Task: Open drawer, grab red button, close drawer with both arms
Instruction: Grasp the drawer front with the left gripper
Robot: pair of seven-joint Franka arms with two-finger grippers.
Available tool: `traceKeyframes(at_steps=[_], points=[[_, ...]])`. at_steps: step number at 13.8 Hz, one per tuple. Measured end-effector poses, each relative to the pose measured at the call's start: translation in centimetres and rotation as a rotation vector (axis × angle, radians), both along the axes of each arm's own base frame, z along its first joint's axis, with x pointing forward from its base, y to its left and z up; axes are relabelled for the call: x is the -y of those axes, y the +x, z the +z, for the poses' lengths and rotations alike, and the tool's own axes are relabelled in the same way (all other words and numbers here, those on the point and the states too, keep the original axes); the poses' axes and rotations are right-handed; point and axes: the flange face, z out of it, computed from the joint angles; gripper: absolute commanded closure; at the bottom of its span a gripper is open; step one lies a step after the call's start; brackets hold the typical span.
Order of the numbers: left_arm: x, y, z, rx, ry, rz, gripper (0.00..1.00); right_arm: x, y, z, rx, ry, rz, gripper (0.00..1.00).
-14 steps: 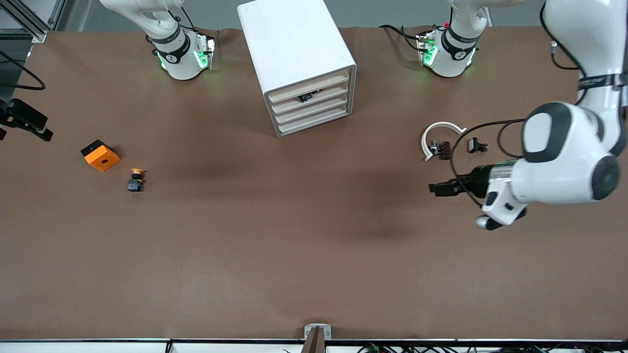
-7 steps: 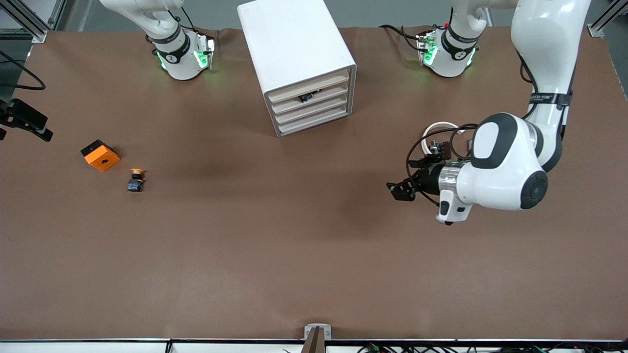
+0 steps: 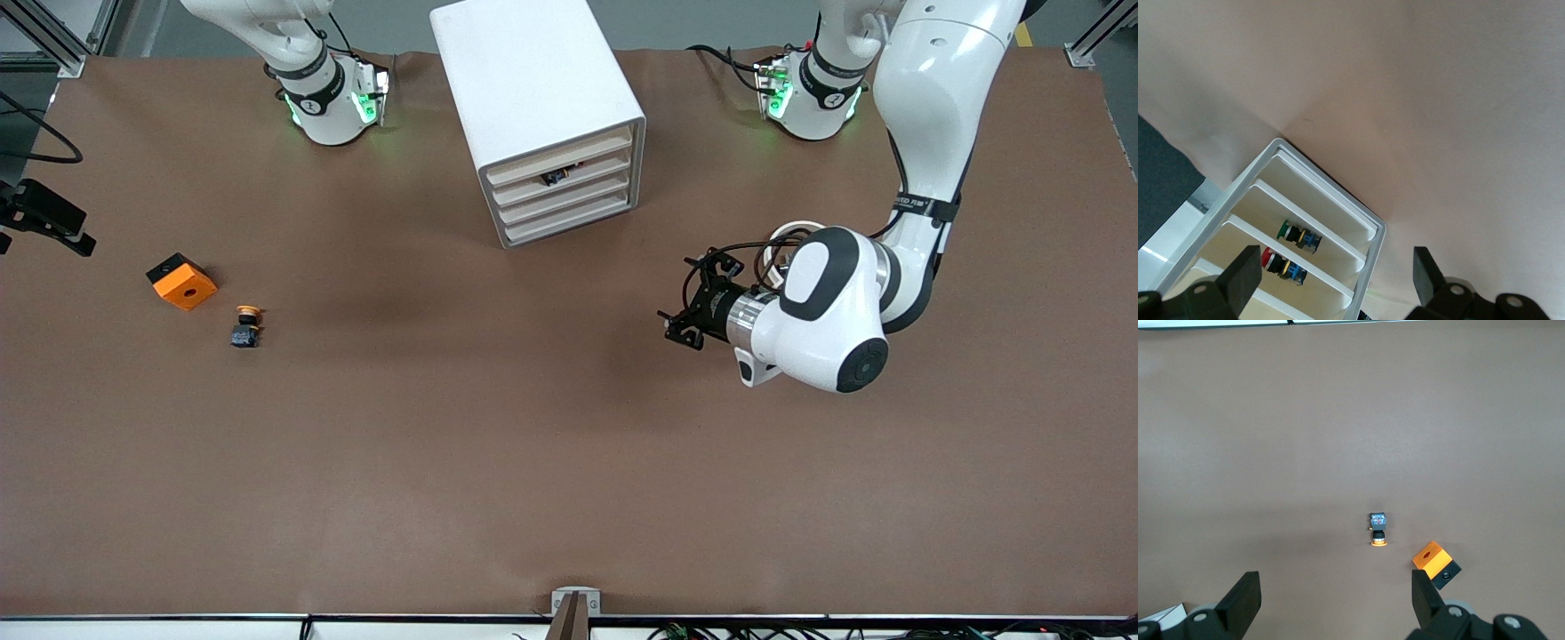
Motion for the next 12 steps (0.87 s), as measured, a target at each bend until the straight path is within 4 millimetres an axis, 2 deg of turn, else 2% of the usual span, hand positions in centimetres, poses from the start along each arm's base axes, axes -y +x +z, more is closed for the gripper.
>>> traceKeyframes(at_steps=[3,5,9,12], points=[[-0.3,-0.1,-2.7,-0.054,0.012,0.004,0.0,0.0,0.0,0.0,0.0,0.0,0.0,0.0],[0.1,-0.7,-4.4,-0.102,0.027,0.004,0.0,0.0,0.0,0.0,0.0,0.0,0.0,0.0],[1.6,-2.7,-4.3,-0.232,0.074,-0.017,0.0,0.0,0.0,0.0,0.0,0.0,0.0,0.0],[2.1,-3.2,-4.9,-0.313,0.107,0.042,0.0,0.0,0.0,0.0,0.0,0.0,0.001,0.0]])
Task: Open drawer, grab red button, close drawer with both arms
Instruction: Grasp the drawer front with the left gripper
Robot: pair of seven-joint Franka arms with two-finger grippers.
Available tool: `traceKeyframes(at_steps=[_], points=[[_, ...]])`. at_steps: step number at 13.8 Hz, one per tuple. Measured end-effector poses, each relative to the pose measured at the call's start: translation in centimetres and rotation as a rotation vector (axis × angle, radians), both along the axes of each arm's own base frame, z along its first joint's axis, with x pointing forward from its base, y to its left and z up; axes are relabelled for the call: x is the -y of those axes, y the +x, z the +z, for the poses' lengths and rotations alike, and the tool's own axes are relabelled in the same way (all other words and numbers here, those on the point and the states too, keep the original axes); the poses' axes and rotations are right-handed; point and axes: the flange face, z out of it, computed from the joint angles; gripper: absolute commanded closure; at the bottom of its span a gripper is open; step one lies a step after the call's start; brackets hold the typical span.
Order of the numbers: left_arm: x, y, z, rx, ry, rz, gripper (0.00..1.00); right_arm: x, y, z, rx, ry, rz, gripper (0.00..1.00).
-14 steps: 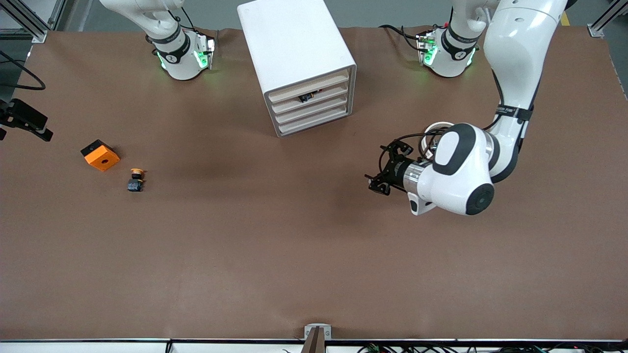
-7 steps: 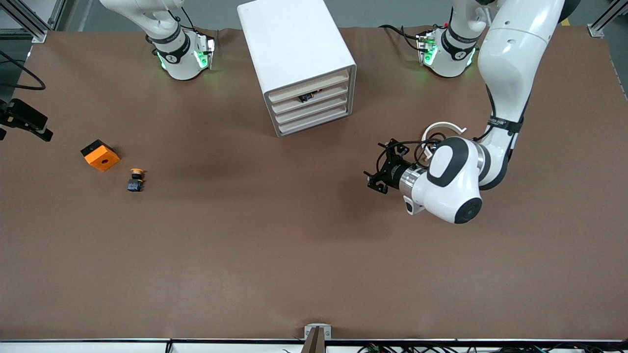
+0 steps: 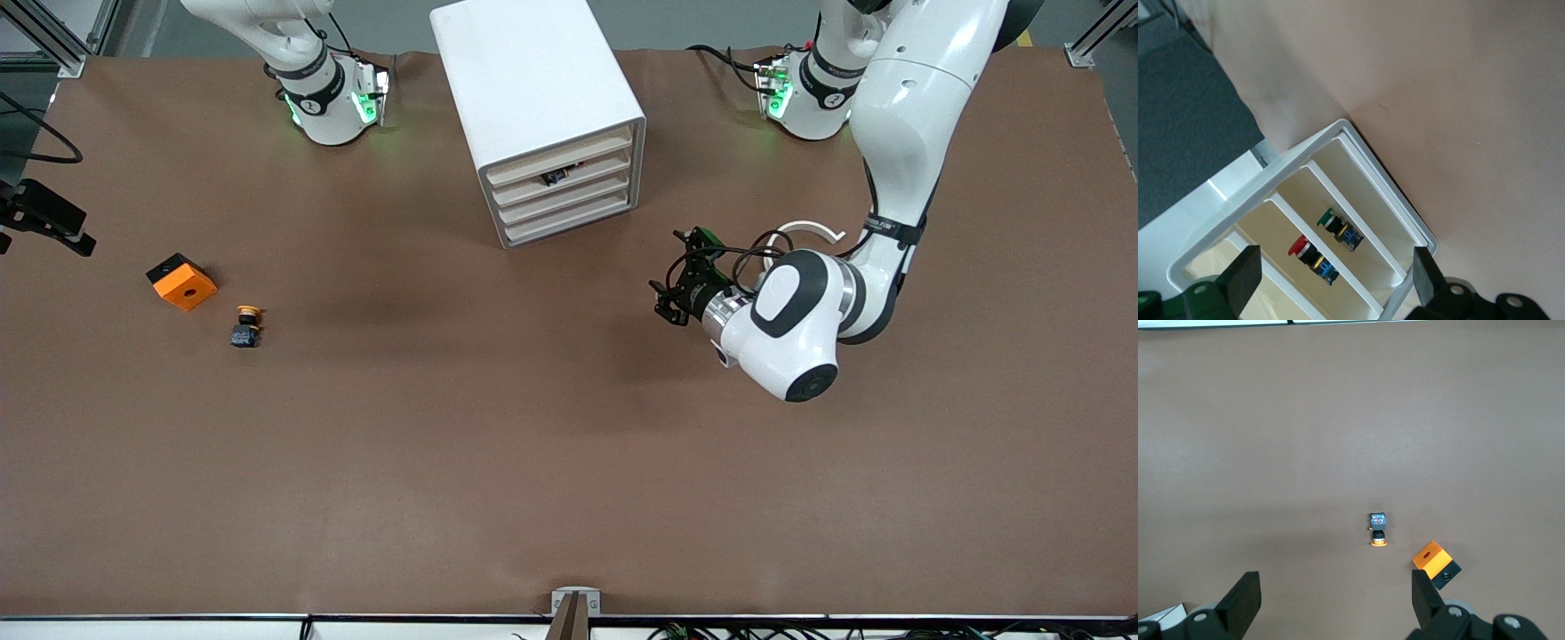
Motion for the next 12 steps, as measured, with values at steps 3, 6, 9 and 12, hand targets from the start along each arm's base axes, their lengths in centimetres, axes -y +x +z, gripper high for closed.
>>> traceKeyframes(at_steps=[3,6,9,12], points=[[0.3,-0.3,-1.9,-0.064,0.032,0.039,0.0,-0.7,0.1,0.0,0.0,0.0,0.013,0.0],[1.3,-0.9,-2.4,-0.079,0.034,0.027,0.0,-1.4,0.4,-0.6,-0.01,0.0,0.025,0.0],[3.5,-1.9,-2.2,-0.113,0.002,0.039,0.0,-4.5,0.8,-1.8,-0.044,0.0,0.079,0.0],[6.5,-3.7,-2.3,-0.176,0.035,0.051,0.0,-7.7,0.3,-2.4,-0.093,0.0,0.076,0.0]])
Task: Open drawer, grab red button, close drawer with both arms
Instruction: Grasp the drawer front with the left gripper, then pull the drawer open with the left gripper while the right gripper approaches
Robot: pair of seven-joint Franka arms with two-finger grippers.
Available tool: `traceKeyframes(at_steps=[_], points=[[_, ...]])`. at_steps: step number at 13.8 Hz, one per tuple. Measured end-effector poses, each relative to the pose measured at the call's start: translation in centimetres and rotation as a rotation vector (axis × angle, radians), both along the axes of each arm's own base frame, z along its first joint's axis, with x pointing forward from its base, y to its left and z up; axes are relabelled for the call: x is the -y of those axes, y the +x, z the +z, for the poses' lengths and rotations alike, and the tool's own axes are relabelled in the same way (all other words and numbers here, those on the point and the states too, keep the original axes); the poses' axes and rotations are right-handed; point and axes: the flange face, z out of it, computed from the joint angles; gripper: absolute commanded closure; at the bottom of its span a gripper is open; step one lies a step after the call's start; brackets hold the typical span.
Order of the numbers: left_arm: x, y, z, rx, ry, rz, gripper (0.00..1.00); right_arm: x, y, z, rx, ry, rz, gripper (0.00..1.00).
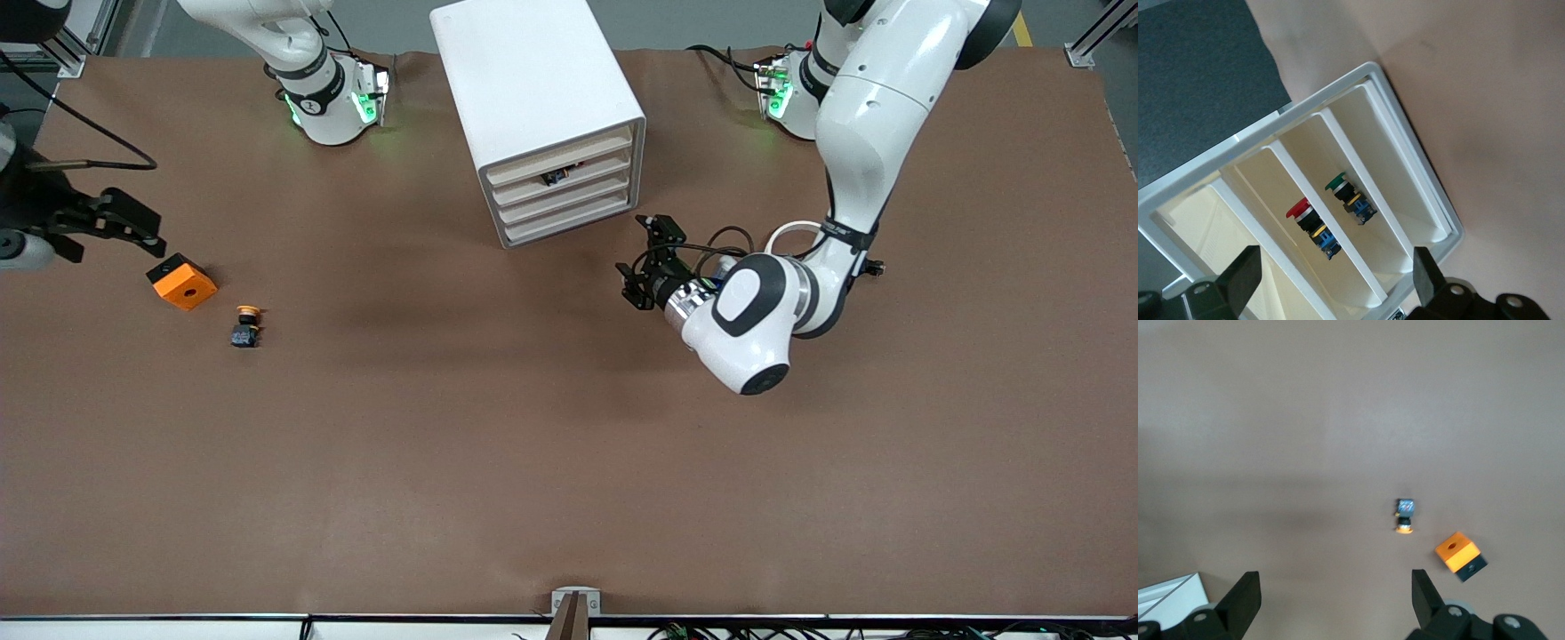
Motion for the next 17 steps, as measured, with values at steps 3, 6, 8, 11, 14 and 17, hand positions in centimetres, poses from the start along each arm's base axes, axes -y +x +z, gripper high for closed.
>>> traceKeyframes(at_steps=[3,6,8,11,14,17], points=[[3.3,-2.3,-1.1,-0.084,0.041,0.011,0.0,-4.9,-0.8,-0.2,-0.02,-0.01,-0.018,0.0],[4.4,-3.4,-2.6,-0.128,0.067,0.009,0.0,-8.2,-0.9,-1.4,-0.038,-0.03,-0.065,0.0],[4.7,-4.1,-3.1,-0.183,0.083,0.015,0.0,-8.6,-0.4,-2.5,-0.056,-0.037,-0.061,0.0],[5.4,-5.3,-3.3,-0.265,0.102,0.0,0.0,-8.8,0.3,-4.1,-0.082,-0.045,-0.06,0.0],[6.3,-6.7,-4.1,-0.316,0.135,-0.022,0.0,-9.4,0.3,-4.5,-0.087,-0.048,-0.051,0.0],[6.5,-7.3,-5.5,-0.341,0.147,-0.03,0.0,-10.4,0.1,-4.5,-0.085,-0.048,-0.039,0.0]])
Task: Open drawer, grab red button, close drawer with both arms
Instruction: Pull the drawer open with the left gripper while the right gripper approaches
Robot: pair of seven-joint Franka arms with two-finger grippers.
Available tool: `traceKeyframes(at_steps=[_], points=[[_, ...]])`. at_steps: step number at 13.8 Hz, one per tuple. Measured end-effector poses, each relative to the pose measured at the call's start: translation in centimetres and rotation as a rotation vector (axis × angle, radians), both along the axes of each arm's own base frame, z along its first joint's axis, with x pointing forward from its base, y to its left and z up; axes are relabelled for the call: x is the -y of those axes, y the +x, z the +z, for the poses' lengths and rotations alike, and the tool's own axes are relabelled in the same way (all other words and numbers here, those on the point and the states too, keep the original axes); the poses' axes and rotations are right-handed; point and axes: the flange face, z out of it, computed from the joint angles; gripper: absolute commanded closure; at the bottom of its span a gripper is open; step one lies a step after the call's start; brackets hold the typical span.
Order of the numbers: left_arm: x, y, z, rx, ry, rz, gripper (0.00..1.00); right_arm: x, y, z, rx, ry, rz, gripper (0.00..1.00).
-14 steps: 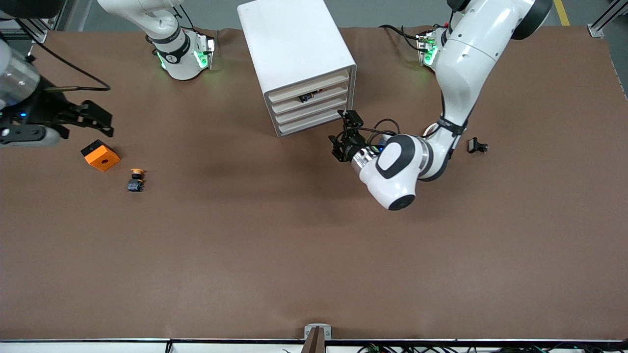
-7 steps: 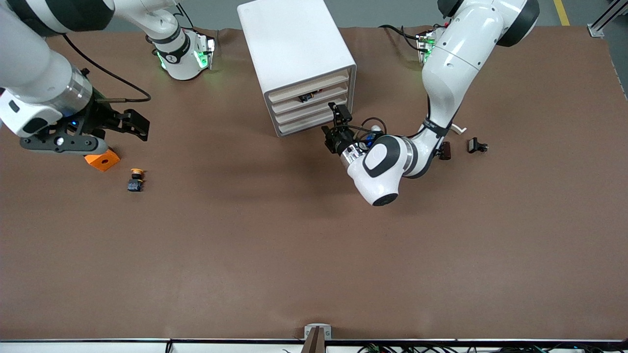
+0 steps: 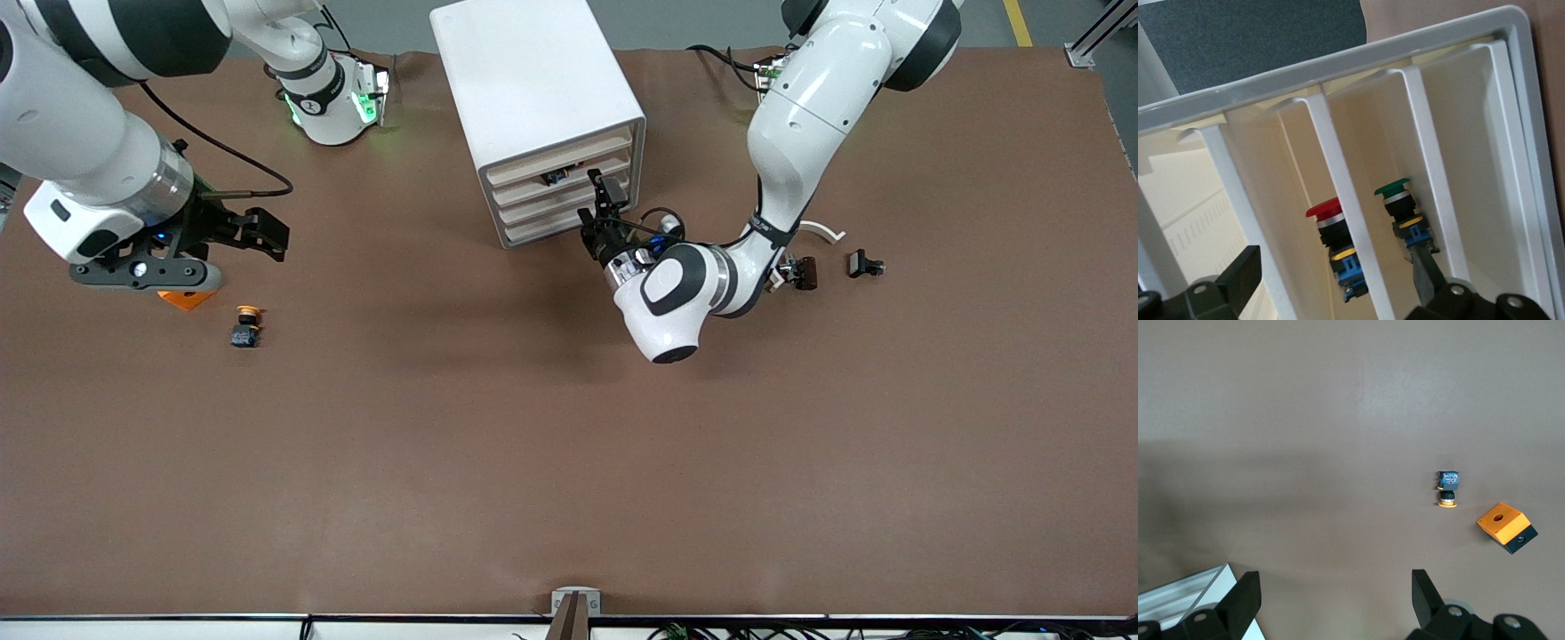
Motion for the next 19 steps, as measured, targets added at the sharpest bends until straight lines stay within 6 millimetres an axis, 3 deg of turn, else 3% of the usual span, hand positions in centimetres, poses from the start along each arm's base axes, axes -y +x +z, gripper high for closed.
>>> traceKeyframes(at_steps=[3,6,10,13,19], points=[[-0.6,-0.2,-2.5,-0.041,0.015,0.019,0.13,-0.4,0.0,-0.2,-0.003,0.008,0.002,0.0],[-0.6,-0.6,-4.1,-0.076,0.025,0.028,0.18,-0.8,0.1,-0.4,-0.016,0.061,-0.012,0.0],[-0.1,-0.6,-3.7,-0.108,0.033,0.049,0.32,-0.9,0.1,-0.3,-0.017,0.075,-0.015,0.0],[0.0,-0.8,-3.6,-0.129,0.068,0.049,0.35,-1.3,0.0,-0.3,-0.018,0.078,-0.01,0.0],[1.9,-2.8,-3.5,-0.153,0.123,0.01,0.41,-4.2,-0.9,-0.3,-0.024,0.083,-0.103,0.0]])
